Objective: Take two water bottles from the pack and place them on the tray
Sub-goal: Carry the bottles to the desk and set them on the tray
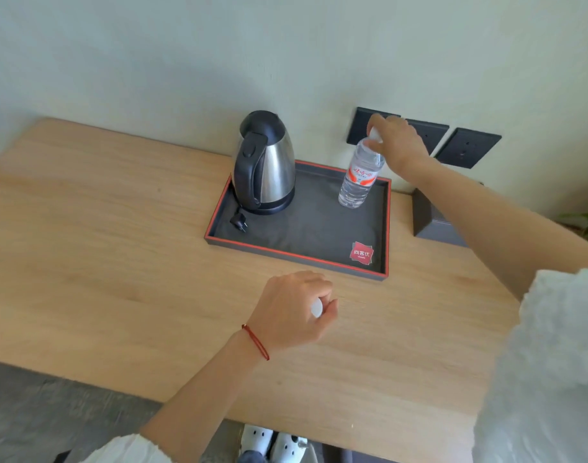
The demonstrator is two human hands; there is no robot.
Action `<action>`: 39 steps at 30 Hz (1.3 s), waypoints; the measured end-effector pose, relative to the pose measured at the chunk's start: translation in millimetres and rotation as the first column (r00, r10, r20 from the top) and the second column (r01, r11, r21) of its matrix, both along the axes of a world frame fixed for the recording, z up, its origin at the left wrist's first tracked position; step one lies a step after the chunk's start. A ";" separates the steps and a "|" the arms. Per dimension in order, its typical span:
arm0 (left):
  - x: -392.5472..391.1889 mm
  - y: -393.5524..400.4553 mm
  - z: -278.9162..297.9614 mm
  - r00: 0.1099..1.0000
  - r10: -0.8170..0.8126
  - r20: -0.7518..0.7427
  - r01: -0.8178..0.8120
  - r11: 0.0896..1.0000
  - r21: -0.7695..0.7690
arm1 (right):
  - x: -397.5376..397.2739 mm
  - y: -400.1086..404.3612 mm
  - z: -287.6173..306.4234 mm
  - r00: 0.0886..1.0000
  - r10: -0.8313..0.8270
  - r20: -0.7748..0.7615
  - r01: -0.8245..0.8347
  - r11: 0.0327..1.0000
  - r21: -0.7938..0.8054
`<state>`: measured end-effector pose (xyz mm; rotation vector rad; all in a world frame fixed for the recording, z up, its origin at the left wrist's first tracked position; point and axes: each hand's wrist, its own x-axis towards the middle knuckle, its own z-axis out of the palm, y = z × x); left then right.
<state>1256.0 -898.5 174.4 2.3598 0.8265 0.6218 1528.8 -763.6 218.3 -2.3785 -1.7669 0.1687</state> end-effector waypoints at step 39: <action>8.1 76.5 54.9 0.959 0.273 0.072 -0.237 0.919 -0.315 | 28.1 30.1 -9.7 0.989 -0.141 -0.046 0.143 0.989 0.036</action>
